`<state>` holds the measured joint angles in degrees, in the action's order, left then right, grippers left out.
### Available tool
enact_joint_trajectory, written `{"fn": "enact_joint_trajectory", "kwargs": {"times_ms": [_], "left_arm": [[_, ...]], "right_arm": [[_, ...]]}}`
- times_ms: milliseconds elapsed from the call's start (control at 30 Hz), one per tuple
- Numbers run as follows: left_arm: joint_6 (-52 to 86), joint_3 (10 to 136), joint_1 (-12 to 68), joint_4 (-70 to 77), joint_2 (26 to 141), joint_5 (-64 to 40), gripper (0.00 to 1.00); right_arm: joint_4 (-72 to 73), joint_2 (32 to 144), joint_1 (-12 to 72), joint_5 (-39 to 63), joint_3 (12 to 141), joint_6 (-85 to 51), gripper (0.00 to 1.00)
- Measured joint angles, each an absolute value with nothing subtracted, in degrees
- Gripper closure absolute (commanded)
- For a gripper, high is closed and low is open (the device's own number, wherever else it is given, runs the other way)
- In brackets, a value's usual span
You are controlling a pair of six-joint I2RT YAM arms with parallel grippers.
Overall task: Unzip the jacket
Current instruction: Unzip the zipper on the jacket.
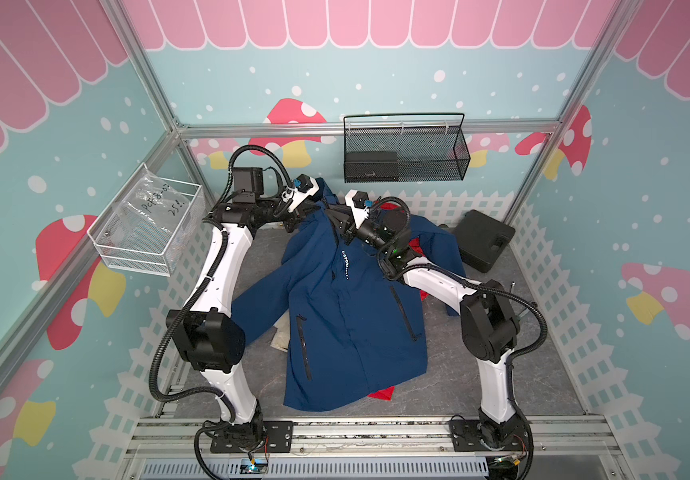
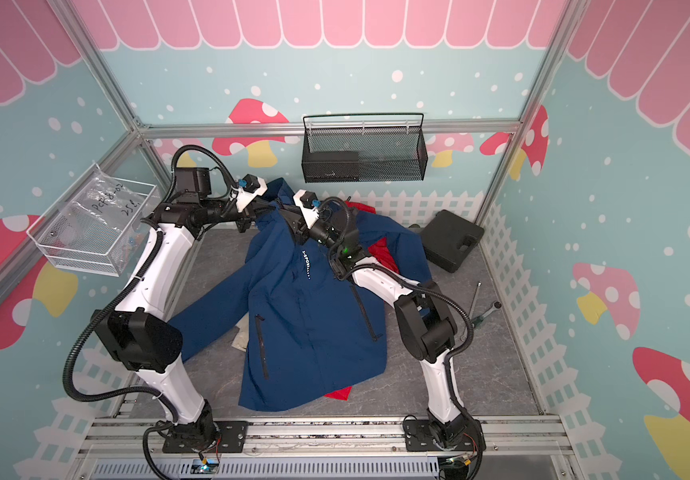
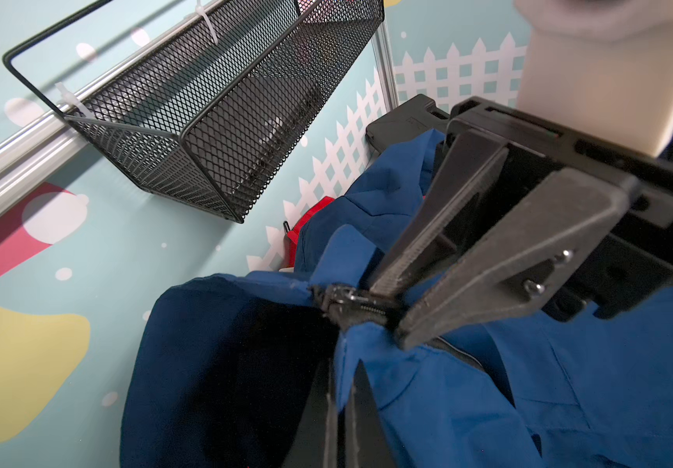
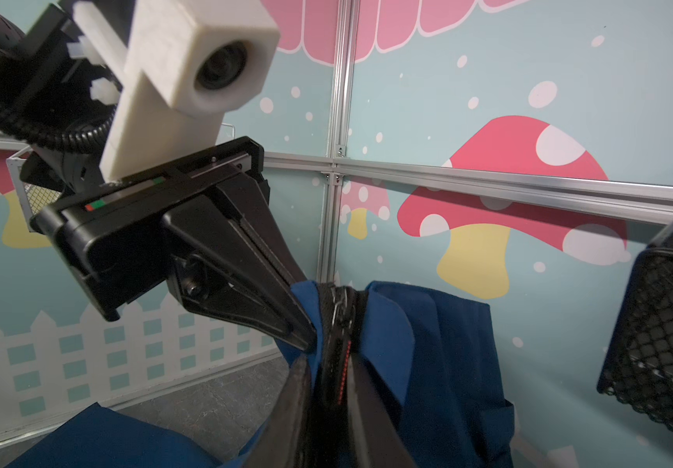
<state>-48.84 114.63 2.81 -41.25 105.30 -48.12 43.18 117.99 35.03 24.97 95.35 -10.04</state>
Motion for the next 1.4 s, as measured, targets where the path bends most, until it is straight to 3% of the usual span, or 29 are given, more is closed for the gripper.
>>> {"fn": "enact_joint_trajectory", "kwargs": {"times_ms": [667,1000,1400], "left_arm": [[-49.0,114.3,2.9,-41.3,105.1,-47.7,1.0],[-49.0,114.3,3.2,-41.3,105.1,-46.0,1.0],[-49.0,114.3,3.2,-41.3,105.1,-46.0,1.0]], "right_arm": [[42.8,118.0,35.0,24.0,95.4,-9.1,0.95],[41.8,117.8,35.0,22.9,95.3,-6.0,0.87],[41.5,117.8,35.0,23.6,95.4,-6.3,0.84]]}}
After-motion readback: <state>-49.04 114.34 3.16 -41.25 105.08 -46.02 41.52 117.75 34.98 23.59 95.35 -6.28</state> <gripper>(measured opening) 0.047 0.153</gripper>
